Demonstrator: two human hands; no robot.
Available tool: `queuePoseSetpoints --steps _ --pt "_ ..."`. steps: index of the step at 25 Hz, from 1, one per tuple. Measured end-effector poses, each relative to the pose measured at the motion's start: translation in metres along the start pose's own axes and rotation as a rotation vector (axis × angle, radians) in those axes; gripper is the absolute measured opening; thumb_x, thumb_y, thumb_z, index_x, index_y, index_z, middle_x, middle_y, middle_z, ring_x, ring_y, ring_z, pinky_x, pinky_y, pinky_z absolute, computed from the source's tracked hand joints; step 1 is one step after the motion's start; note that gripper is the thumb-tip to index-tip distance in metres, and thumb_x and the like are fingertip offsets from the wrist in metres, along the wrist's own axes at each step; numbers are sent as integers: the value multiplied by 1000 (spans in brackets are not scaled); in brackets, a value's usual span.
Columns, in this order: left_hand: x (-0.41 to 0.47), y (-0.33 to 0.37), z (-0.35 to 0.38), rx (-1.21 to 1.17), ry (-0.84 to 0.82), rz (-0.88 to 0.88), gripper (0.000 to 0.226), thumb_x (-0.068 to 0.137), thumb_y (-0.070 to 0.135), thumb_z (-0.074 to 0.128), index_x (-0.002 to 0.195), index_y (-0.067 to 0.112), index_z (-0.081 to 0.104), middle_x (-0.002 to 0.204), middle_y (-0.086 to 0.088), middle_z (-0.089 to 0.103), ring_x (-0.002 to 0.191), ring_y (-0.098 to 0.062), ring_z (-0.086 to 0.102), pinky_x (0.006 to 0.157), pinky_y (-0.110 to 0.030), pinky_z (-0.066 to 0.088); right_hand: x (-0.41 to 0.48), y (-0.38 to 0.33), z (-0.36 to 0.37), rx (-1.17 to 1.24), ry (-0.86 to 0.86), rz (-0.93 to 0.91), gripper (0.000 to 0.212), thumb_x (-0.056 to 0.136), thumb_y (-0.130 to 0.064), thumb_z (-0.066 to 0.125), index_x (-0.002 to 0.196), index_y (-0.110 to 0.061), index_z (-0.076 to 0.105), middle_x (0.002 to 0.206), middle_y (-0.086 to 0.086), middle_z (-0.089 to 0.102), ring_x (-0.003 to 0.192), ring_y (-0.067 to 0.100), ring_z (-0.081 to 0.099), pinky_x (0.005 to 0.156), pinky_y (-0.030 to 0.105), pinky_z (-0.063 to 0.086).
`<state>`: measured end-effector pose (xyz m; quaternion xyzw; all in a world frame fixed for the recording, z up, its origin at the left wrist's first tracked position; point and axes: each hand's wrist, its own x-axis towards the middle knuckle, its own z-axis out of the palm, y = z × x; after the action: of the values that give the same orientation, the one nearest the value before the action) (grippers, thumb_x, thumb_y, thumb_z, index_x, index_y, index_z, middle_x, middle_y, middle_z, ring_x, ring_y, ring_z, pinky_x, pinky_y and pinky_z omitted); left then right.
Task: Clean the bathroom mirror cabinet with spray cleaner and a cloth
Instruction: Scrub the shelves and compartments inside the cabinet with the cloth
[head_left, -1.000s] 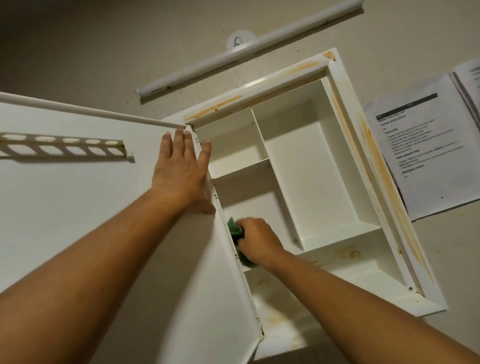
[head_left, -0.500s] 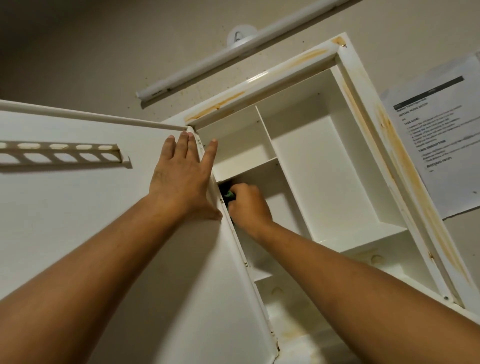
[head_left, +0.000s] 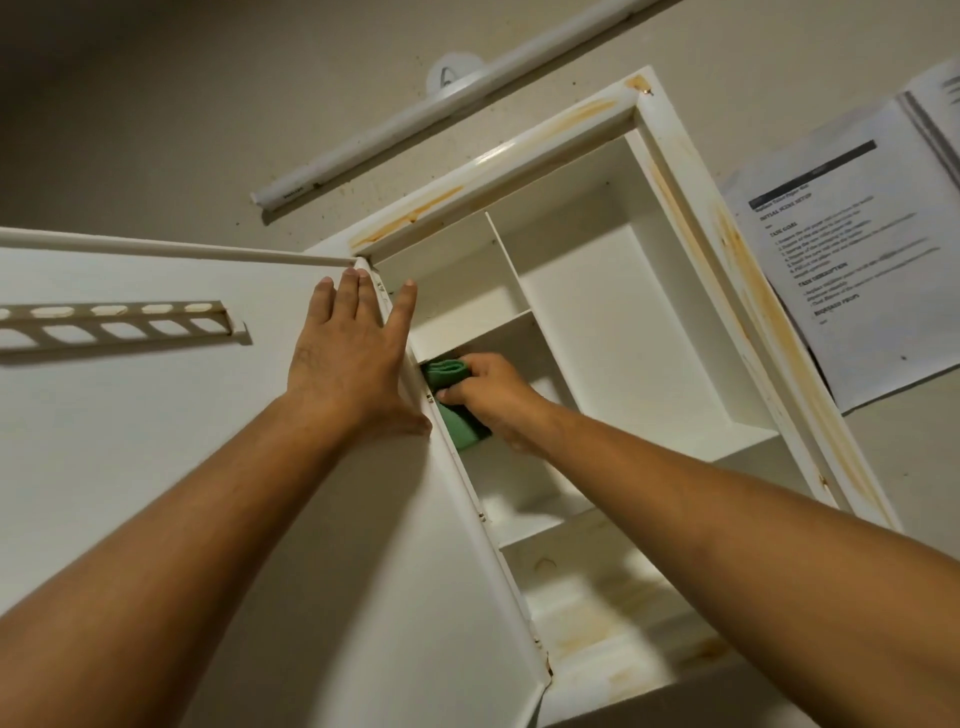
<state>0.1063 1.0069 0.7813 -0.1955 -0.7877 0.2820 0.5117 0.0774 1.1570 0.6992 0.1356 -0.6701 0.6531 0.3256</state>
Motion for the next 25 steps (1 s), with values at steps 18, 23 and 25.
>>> queuePoseSetpoints --steps 18,23,25 --pt "0 -2 3 -3 -11 13 150 61 93 64 159 23 -25 168 -27 -9 156 -40 -13 128 -52 -2 -45 63 -2 -818 -89 -12 24 82 5 56 92 -16 61 94 3 62 88 25 60 70 30 49" --pt "0 -1 5 1 12 10 149 62 93 64 159 23 -25 168 -26 -9 157 -40 -13 128 -52 -2 -2 18 17 -599 255 -192 30 81 8 53 80 -21 58 81 -1 63 78 21 61 60 31 50" --pt "0 -2 6 -4 18 20 149 61 93 63 159 23 -24 168 -27 -8 157 -40 -12 128 -52 -1 -18 39 10 -700 177 -235 33 77 9 52 72 -23 50 77 -3 59 75 23 59 57 31 48"
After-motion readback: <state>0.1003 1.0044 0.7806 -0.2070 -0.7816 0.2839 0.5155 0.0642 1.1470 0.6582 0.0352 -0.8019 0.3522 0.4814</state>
